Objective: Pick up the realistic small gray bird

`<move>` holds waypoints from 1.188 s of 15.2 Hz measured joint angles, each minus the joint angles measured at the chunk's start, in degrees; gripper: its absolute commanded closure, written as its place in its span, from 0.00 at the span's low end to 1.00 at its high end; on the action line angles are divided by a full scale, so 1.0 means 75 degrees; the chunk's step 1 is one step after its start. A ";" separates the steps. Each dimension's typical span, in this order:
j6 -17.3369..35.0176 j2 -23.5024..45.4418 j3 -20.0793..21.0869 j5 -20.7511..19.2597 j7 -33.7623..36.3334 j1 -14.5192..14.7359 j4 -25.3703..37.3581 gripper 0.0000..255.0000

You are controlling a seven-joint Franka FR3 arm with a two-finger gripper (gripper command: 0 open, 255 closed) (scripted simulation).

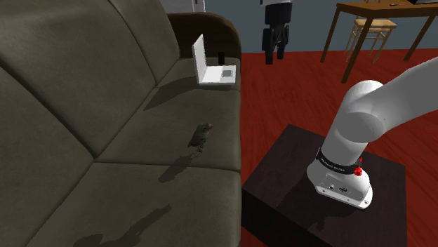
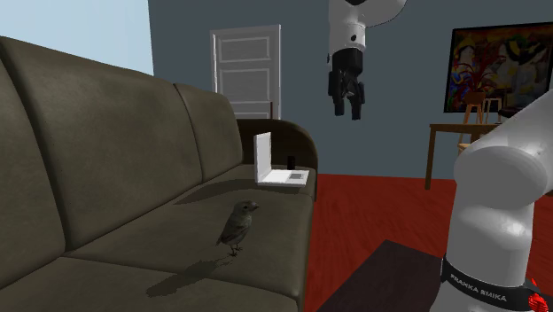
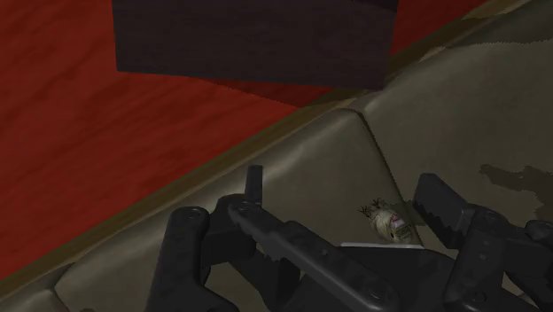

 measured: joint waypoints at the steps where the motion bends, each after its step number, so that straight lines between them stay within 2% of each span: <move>1: 0.0000 0.0000 0.0000 0.0000 0.0000 0.0000 0.0000 0.00; 6: 0.0673 0.0806 0.0303 0.0274 0.0295 0.0150 -0.0097 0.00; 10: 0.1347 0.1783 0.0638 0.0548 0.0626 0.0321 0.0005 0.00; 18: 0.2471 0.3975 0.1232 0.0928 0.1272 0.0652 0.0690 0.00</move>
